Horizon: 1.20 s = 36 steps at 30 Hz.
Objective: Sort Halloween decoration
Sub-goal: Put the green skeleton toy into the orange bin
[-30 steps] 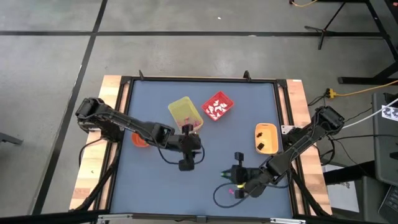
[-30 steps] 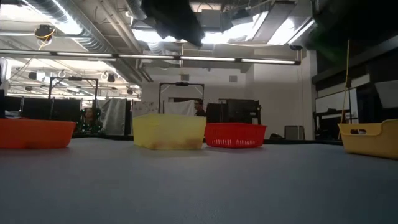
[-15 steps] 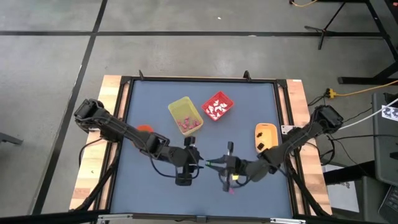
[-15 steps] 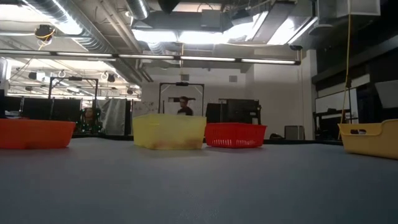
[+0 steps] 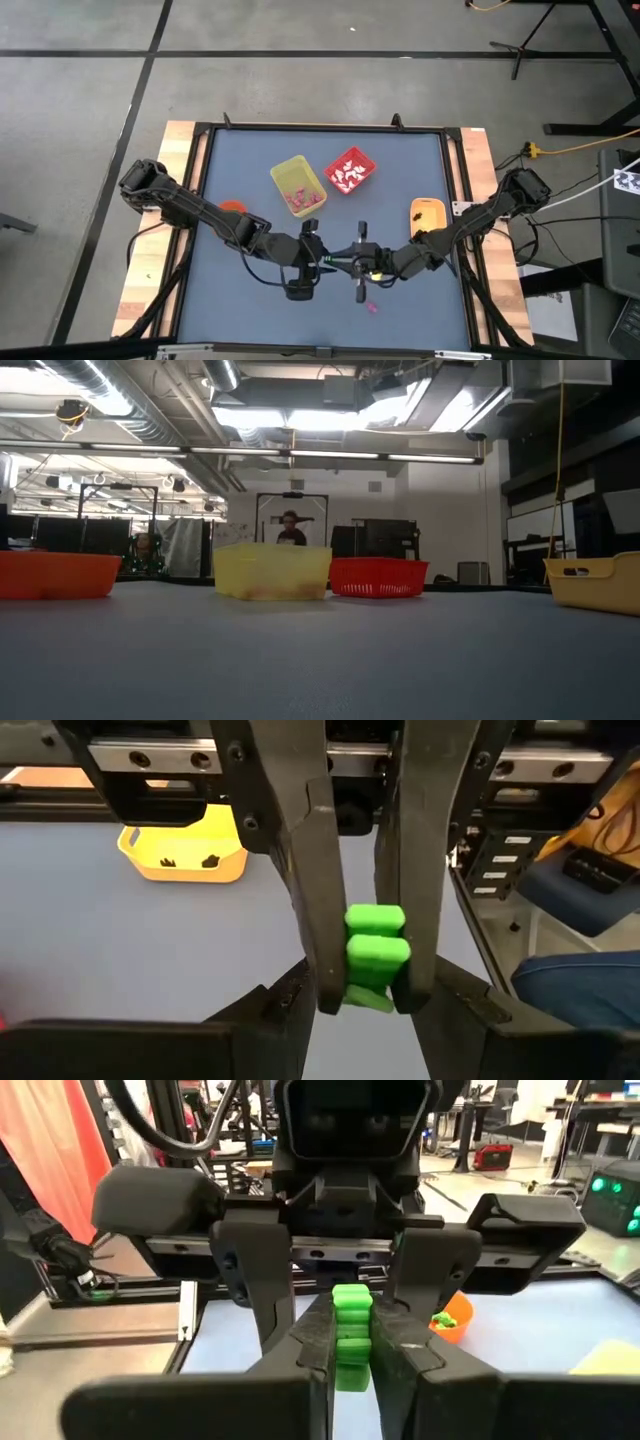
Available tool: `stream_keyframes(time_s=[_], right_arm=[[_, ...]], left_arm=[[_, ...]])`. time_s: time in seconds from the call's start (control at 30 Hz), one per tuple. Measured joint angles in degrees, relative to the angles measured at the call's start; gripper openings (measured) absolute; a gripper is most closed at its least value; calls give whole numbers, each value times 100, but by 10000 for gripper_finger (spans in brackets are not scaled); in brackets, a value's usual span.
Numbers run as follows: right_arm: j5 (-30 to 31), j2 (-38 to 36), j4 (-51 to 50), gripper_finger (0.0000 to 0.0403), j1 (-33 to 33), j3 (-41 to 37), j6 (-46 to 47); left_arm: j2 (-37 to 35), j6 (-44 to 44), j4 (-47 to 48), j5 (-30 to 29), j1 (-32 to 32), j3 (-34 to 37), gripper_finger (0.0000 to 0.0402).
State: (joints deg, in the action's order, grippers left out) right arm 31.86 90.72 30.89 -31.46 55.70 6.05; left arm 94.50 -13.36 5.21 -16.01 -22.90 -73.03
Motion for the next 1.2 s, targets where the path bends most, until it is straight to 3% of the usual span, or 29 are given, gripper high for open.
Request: stream_keyframes(time_s=[0.33,0.93,1.2], right_arm=[[-1,0,247,42,-2,0,-442],[-1,0,213,42,-7,0,-505],[-1,0,212,42,-7,0,-505]], left_arm=[[0,-1,-200,0,-1,0,115],[-2,8,-166,2,-1,0,18],[-2,8,-168,0,-1,0,12]])
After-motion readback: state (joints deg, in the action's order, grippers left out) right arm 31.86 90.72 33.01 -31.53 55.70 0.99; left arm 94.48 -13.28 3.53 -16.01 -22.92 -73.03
